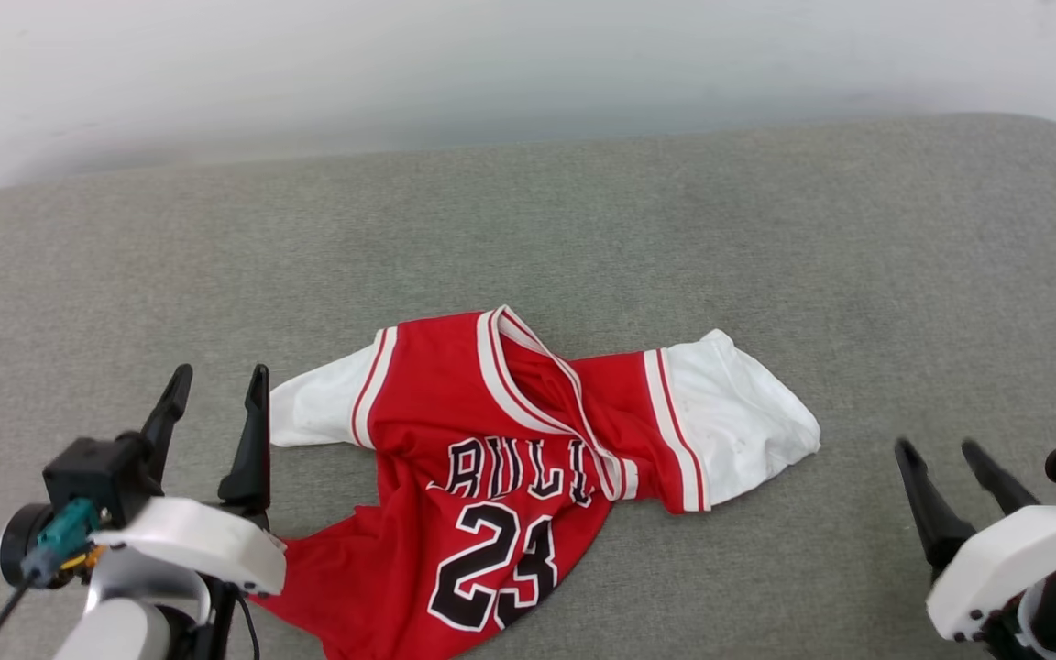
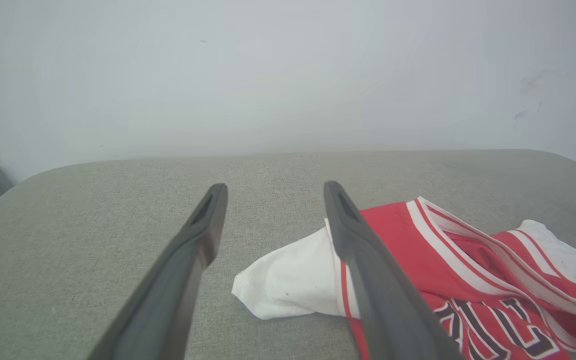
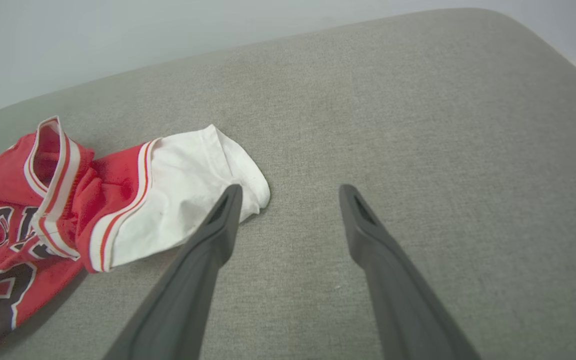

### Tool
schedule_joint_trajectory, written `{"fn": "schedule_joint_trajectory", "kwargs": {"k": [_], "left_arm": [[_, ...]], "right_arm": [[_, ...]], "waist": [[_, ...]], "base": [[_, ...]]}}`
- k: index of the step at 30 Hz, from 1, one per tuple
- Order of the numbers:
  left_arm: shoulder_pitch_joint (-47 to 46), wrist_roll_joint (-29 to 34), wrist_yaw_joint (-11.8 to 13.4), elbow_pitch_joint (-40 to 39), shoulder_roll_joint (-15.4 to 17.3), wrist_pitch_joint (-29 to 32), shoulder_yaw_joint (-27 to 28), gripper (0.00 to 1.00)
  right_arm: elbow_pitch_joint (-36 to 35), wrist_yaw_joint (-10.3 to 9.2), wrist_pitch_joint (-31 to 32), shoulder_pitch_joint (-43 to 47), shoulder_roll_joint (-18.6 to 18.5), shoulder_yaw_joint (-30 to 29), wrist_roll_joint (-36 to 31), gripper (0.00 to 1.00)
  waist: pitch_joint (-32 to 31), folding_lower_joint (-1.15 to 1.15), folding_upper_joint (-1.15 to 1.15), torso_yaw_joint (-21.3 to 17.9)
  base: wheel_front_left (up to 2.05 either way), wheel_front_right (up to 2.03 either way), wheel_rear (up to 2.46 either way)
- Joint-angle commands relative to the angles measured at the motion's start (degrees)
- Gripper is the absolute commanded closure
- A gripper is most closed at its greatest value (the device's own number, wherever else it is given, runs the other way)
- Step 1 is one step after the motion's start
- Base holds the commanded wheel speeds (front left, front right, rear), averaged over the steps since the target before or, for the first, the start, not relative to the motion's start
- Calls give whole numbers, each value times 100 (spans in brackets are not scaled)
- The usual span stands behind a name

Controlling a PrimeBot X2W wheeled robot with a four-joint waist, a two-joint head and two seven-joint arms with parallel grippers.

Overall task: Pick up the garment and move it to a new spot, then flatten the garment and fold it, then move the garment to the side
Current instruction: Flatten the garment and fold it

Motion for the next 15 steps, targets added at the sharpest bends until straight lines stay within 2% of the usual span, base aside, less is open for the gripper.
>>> {"fn": "schedule_joint_trajectory", "kwargs": {"k": [1, 4, 5, 8, 15], "left_arm": [[141, 53, 89, -174, -14, -59, -13, 0], [336, 110, 251, -525, -66, -74, -35, 0], [336, 110, 251, -525, -66, -74, -35, 0], [448, 144, 336, -811, -128, -77, -99, 0], [392, 203, 353, -1084, -224, -97, -258, 0]], "right_arm": [[109, -2, 292, 12, -113, -57, 78, 0], [377, -2, 1009, -154, -303, -96, 178, 0], [377, -2, 1009, -154, -303, -96, 178, 0], [634, -2, 1603, -356, -433, -66, 305, 0], [1074, -2, 2303, -1066, -673, 181, 493, 0]], "waist": [[-24, 0, 0, 58], [-21, 0, 0, 162], [-21, 0, 0, 162], [14, 0, 0, 313], [232, 0, 0, 708]], "base": [[0, 0, 0], [0, 0, 0], [0, 0, 0], [0, 0, 0], [0, 0, 0]]}}
